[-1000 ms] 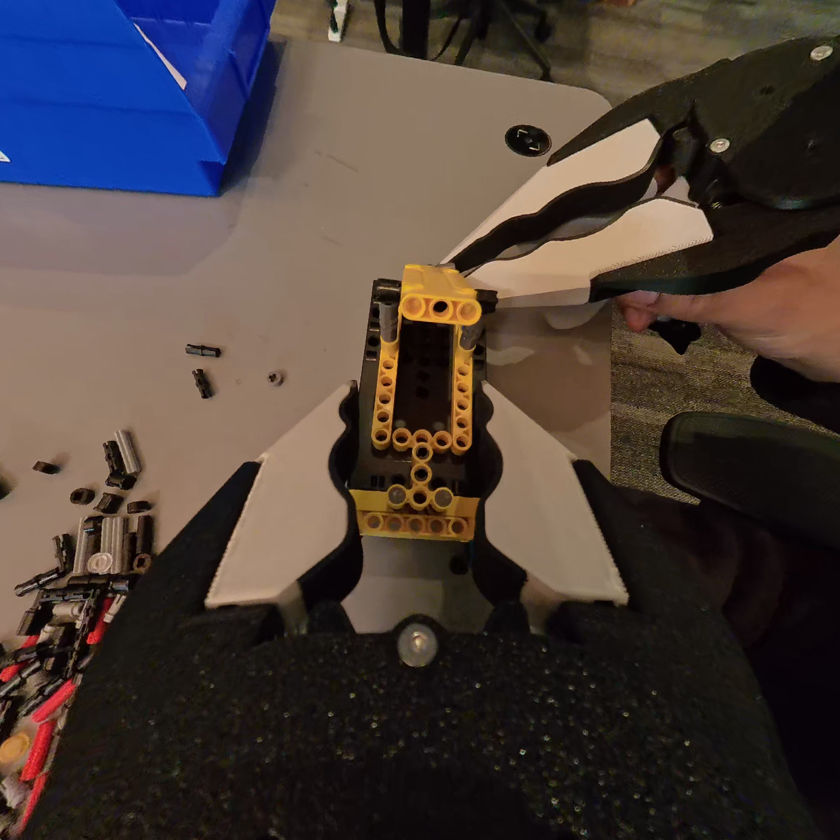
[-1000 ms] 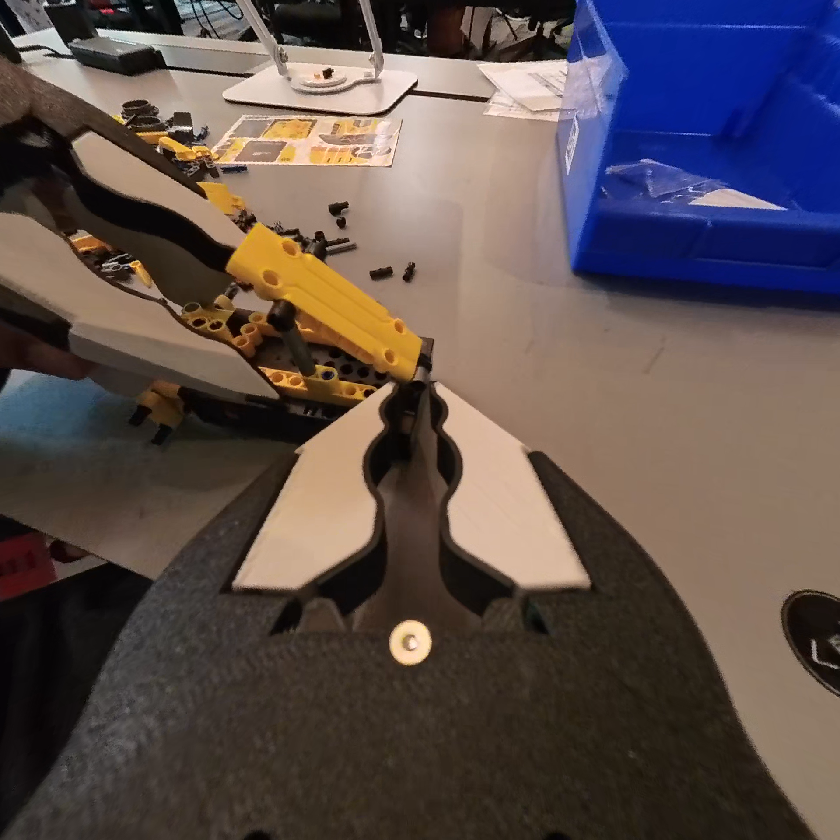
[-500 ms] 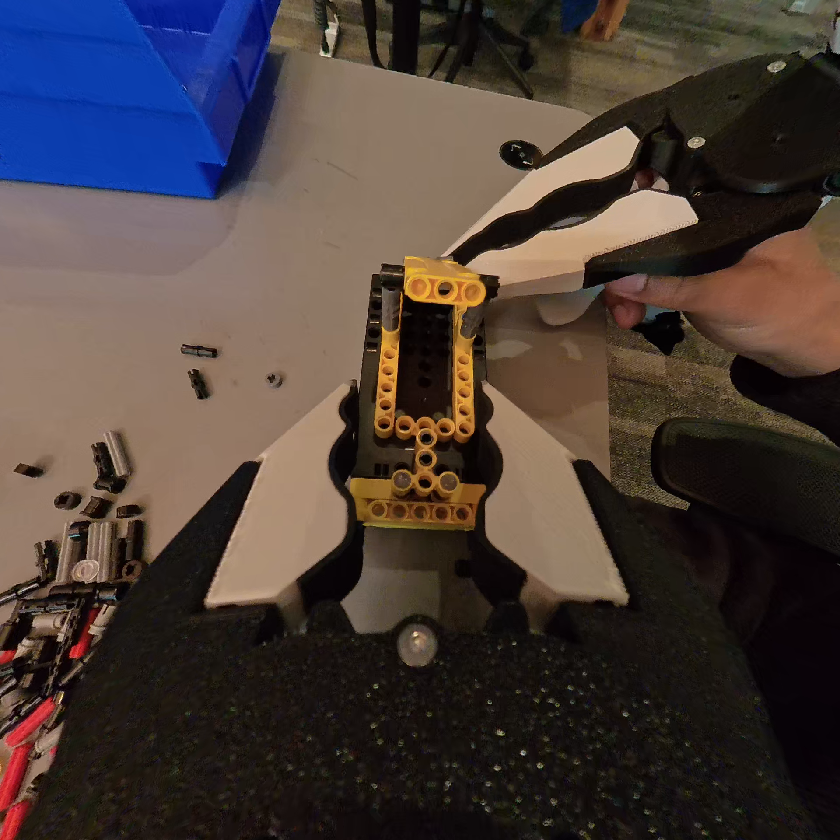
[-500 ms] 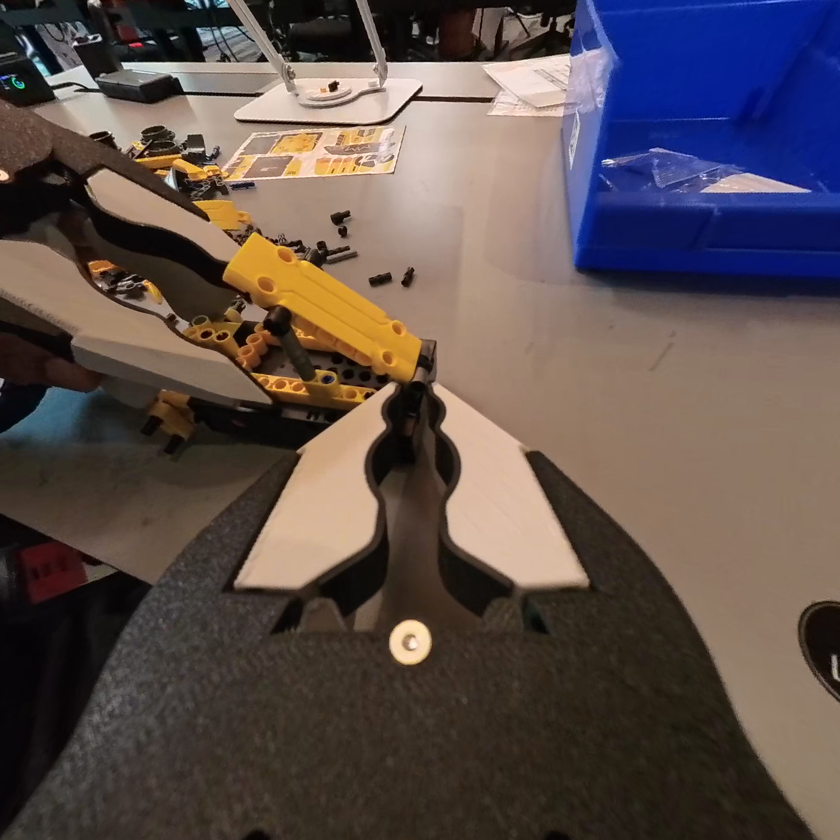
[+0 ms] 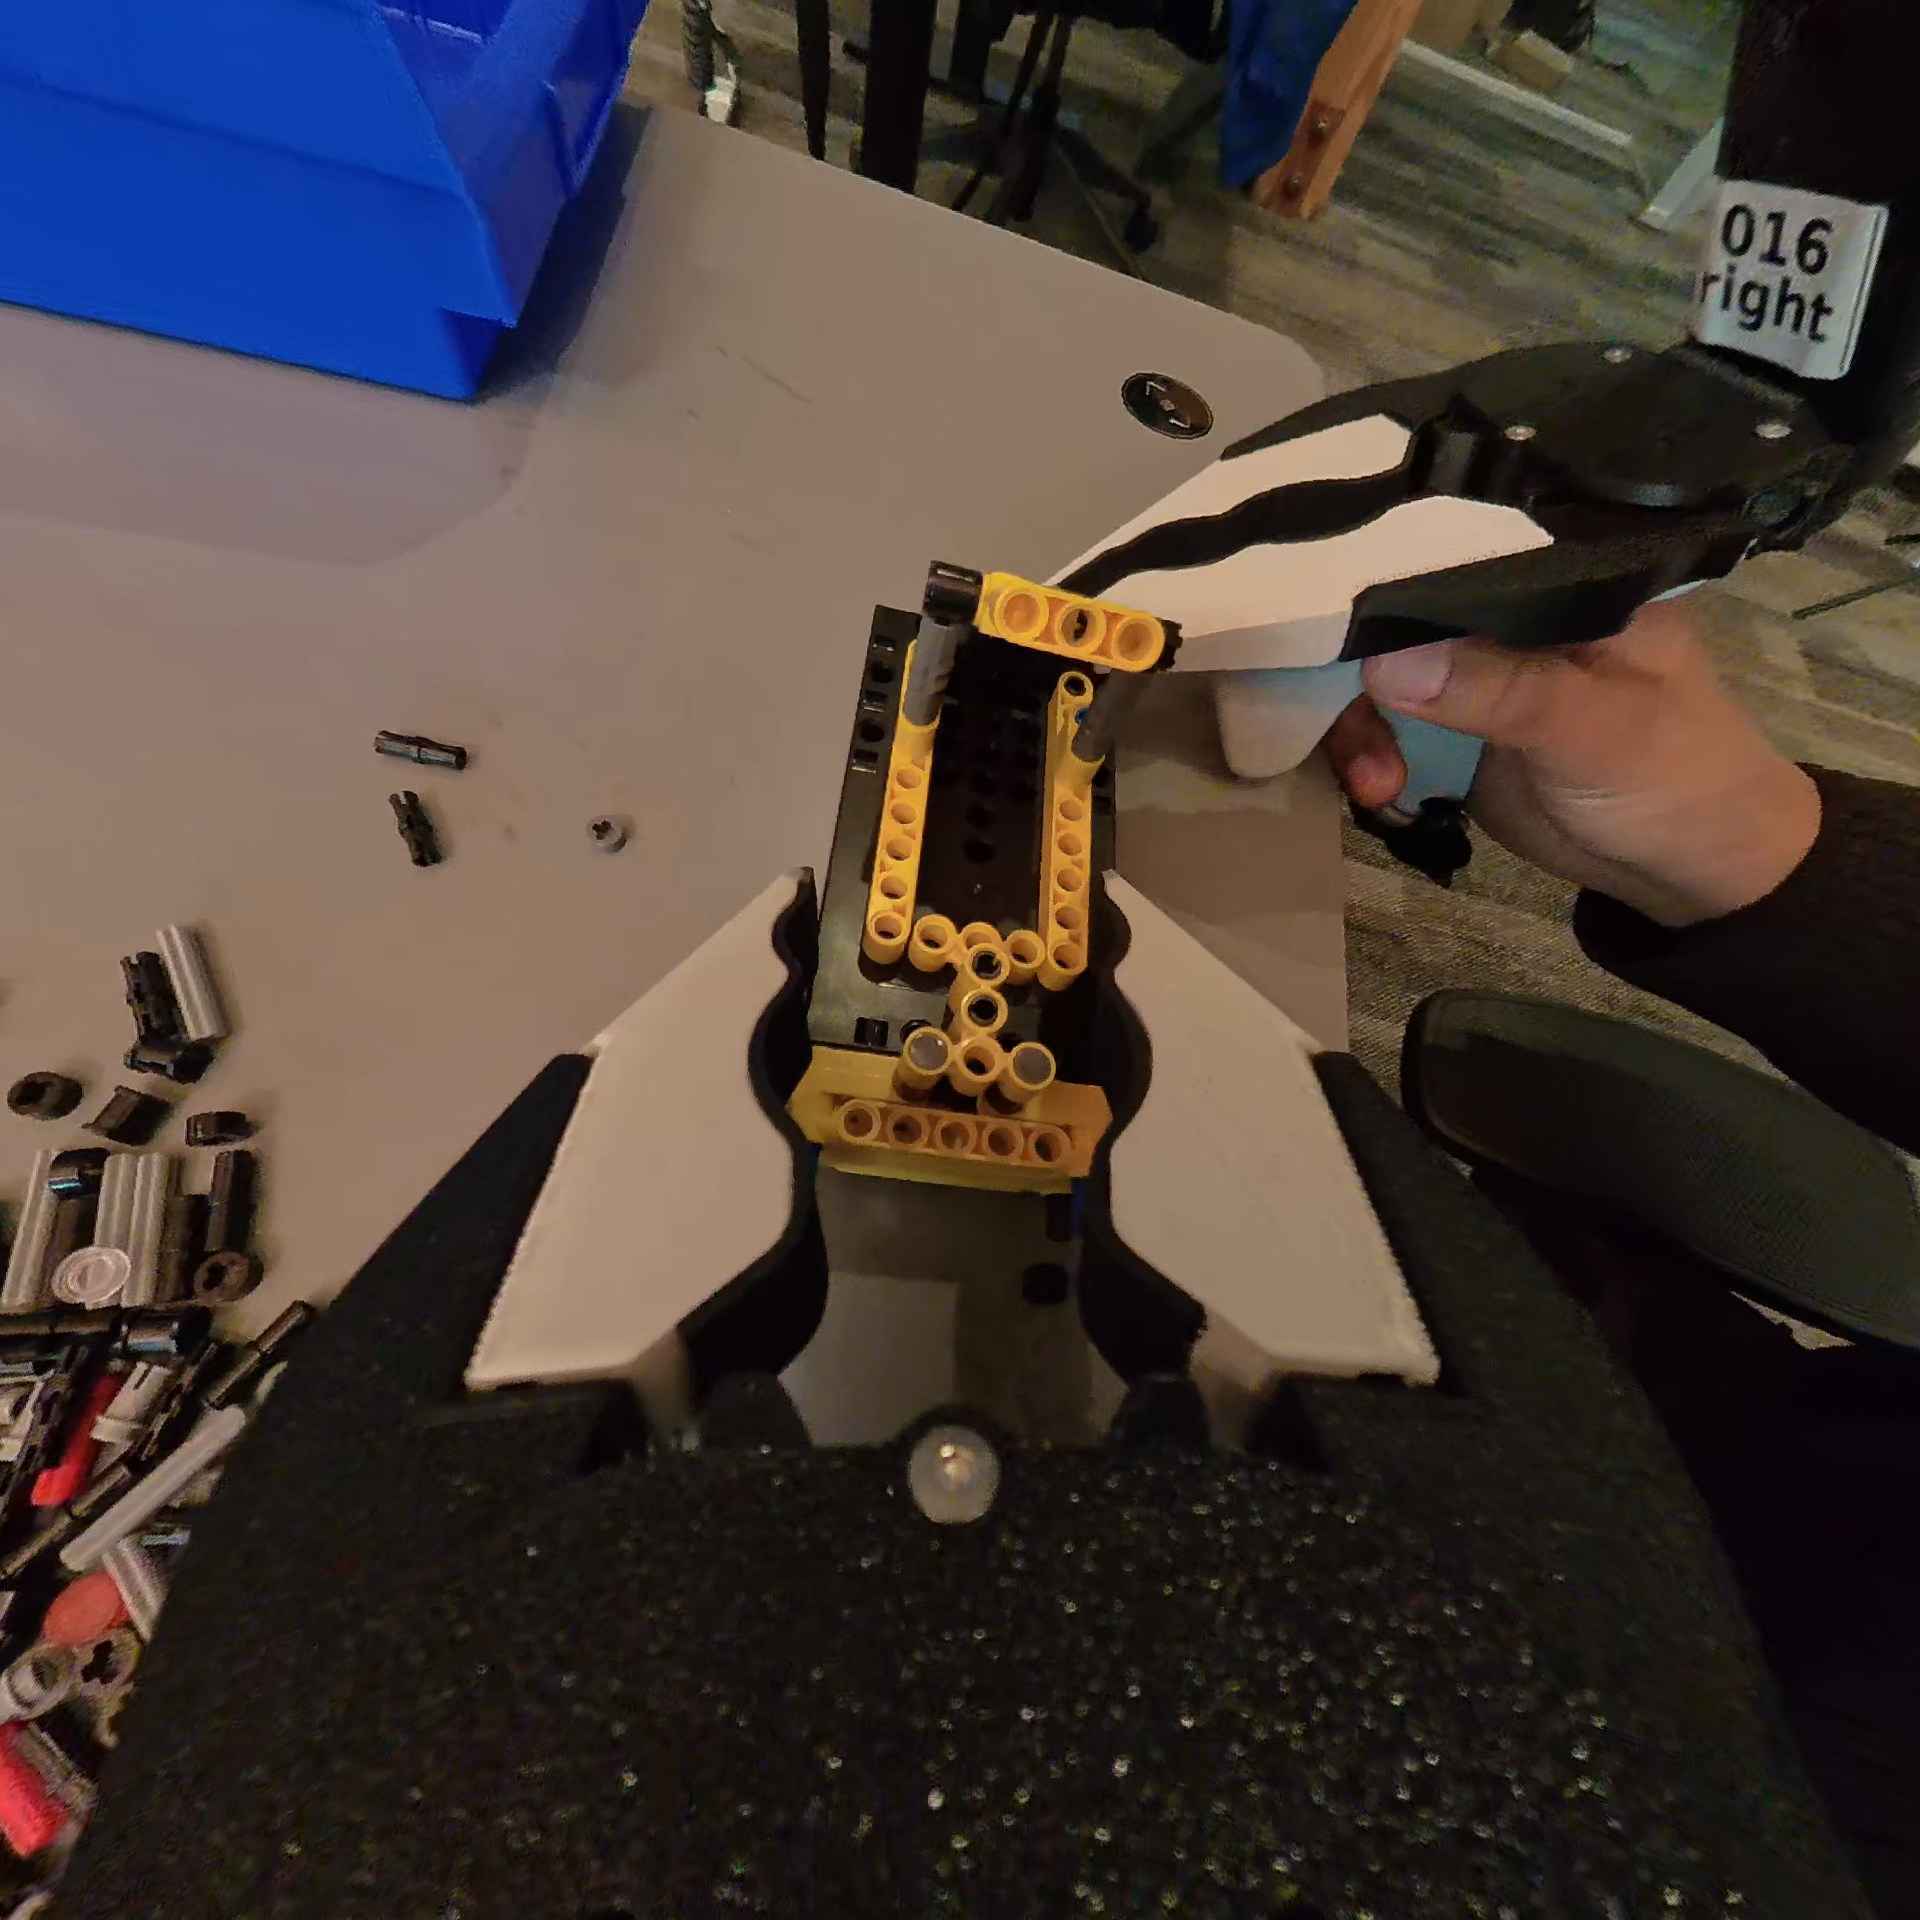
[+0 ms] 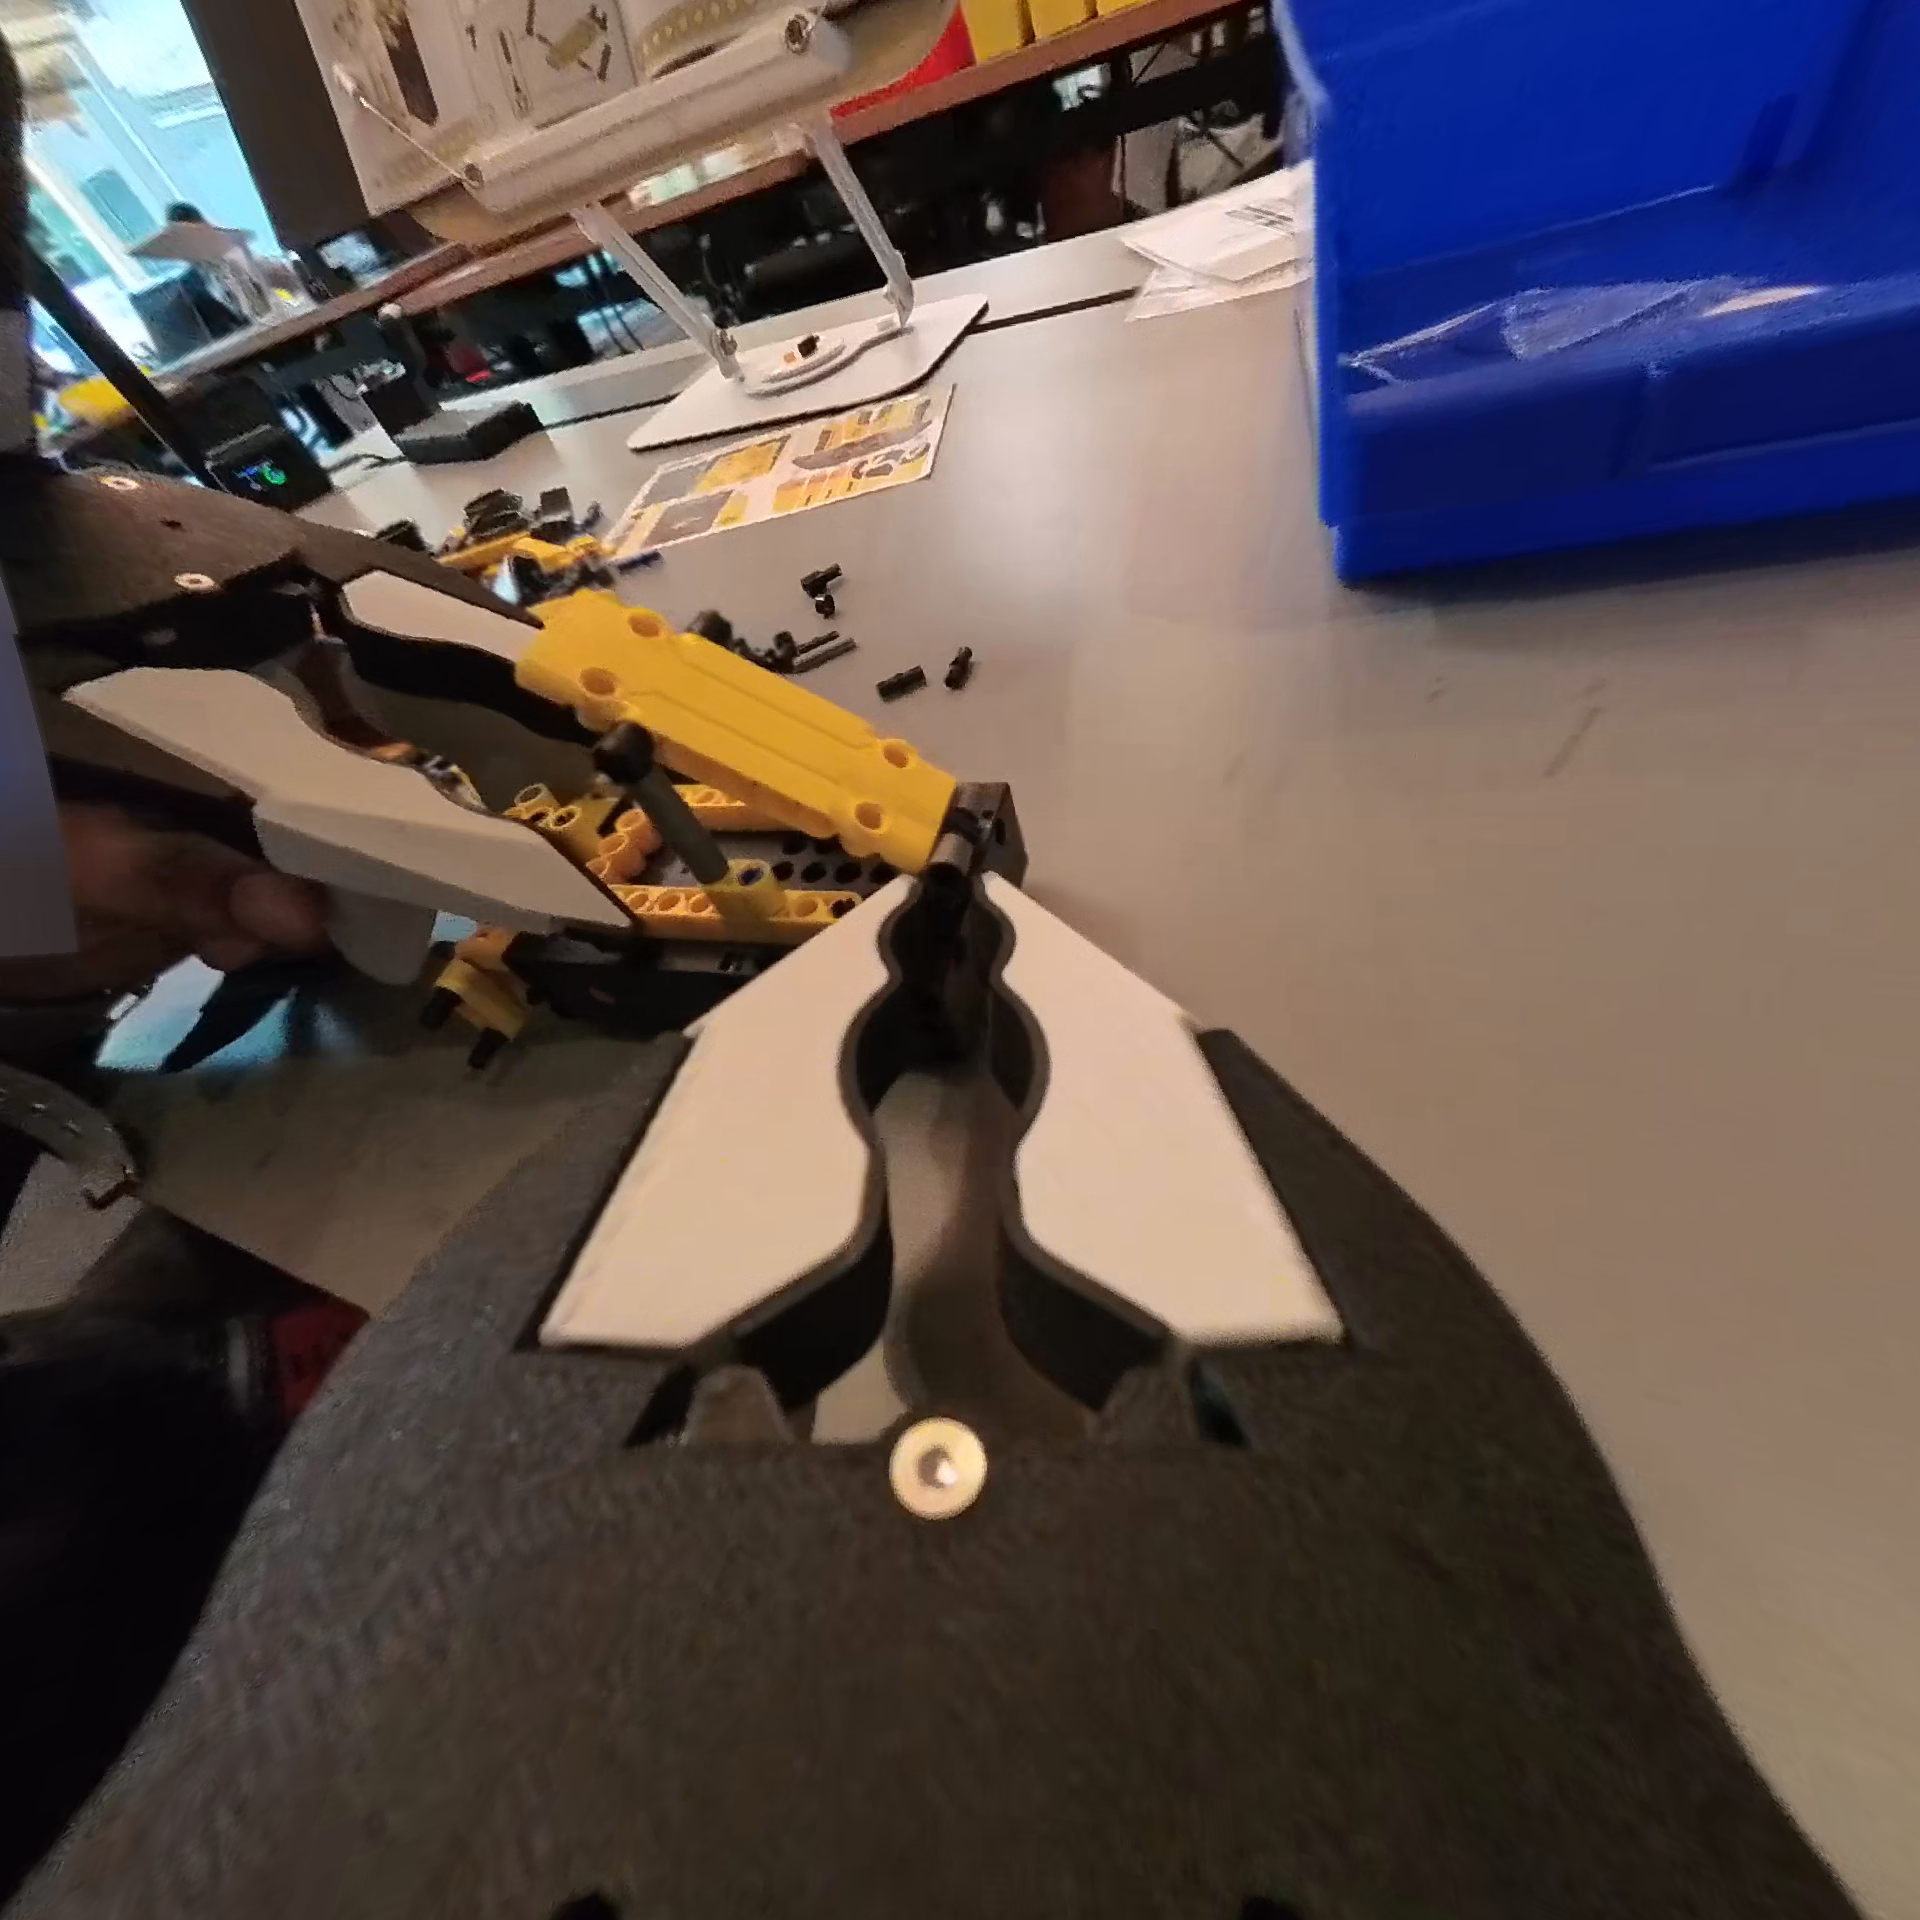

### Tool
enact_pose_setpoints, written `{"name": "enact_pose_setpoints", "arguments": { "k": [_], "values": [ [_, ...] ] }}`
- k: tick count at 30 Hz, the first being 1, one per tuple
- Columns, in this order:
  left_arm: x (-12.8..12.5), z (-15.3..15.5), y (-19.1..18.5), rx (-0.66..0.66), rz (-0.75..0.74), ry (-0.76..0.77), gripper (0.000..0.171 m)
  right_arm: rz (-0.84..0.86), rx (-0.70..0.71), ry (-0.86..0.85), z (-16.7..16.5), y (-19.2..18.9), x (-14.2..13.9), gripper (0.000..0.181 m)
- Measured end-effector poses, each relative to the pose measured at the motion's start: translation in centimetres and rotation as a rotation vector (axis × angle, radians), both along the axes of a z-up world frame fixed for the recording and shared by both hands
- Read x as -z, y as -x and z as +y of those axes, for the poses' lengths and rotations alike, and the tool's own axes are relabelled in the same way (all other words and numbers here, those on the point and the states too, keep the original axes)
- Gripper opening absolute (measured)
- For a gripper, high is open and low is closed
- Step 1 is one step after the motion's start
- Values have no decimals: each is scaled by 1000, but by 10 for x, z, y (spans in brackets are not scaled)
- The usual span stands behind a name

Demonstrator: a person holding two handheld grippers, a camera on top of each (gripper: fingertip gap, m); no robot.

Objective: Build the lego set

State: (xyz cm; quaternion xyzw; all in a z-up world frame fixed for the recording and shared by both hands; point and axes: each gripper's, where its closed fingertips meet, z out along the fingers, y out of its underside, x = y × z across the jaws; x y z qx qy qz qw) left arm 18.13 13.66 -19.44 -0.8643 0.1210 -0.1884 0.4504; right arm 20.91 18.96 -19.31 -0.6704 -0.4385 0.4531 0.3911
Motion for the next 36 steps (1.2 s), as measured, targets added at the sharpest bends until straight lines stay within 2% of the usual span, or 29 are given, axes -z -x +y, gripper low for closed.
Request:
{"name": "enact_pose_setpoints", "arguments": {
  "k": [4,7,11,14,22,33,36],
  "values": [
    [0,-1,-1,1,-10,6,52,10,24,11,4,-6,-2,19],
    [0,-1,-1,2,-3,5,52,-7,31,-25,4,-10,-2,20],
    [0,0,0,-2,-31,15,52,-58,39,-109,1,-6,-2,19],
    [0,0,0,-2,-40,16,52,-95,54,-168,2,-3,-2,8],
    [0,1,0,-2,-45,18,52,-81,43,-105,3,-3,0,6],
    [-2,3,1,-1,-63,9,50,-225,77,-462,8,-3,7,1],
    [-2,3,1,-3,-65,10,50,-217,87,-448,9,-2,6,2]
  ]
}}
